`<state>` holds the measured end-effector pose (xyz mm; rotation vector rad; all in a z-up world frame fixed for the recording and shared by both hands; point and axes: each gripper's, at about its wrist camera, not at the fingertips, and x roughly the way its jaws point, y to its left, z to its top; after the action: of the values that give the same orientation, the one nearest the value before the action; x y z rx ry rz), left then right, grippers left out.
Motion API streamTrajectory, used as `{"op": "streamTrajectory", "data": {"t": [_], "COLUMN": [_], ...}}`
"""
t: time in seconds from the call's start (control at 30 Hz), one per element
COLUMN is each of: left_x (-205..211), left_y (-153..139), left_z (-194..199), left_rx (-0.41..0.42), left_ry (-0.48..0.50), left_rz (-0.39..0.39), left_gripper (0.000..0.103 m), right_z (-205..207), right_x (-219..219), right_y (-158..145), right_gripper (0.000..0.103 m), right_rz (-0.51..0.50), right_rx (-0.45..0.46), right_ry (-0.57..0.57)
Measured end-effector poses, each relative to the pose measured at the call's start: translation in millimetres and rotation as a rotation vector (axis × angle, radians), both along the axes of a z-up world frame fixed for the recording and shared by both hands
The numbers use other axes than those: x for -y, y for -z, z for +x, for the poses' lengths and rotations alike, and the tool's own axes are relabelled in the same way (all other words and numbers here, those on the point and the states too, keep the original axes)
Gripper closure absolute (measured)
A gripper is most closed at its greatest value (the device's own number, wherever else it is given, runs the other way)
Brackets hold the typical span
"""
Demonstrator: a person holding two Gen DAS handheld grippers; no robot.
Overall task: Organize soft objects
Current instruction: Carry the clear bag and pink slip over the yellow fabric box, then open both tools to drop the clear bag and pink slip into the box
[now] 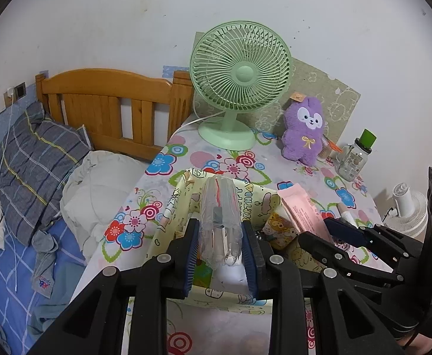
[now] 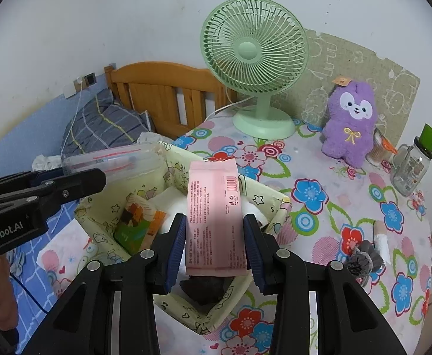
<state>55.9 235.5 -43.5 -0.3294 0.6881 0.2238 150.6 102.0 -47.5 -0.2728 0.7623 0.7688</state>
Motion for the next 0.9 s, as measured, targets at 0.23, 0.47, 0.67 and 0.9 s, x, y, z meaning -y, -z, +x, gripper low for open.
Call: {"op": "streamTrajectory", "data": {"t": [0.23,0.47,0.67,0.9], "left_x": [1,4,9,22], "left_y": [0,3,2,-3], "left_z": [1,4,4,5], "left_rx": [-0.005,-0.032,-0.04,-0.035], "left_ry": [0.0,0.008,0.009,0.029], "left_rz": [0.008,0.027,0.04,0.058], "left_gripper": [0.075,0.056,0.046,0.046], "right_z": [0,2,-2,-4], "right_x": [-1,-2,0,14], "right_y": [-1,0,-1,-8], "right_gripper": [0.061,0.058,0.035,0.034], "right_rz": [0.004,-0.006,-0.002,0.011], "right_rx": [0.001,-0.001,0.016,0.031], "right_ry": [-0.003,-0.005,-0.003,0.01]}}
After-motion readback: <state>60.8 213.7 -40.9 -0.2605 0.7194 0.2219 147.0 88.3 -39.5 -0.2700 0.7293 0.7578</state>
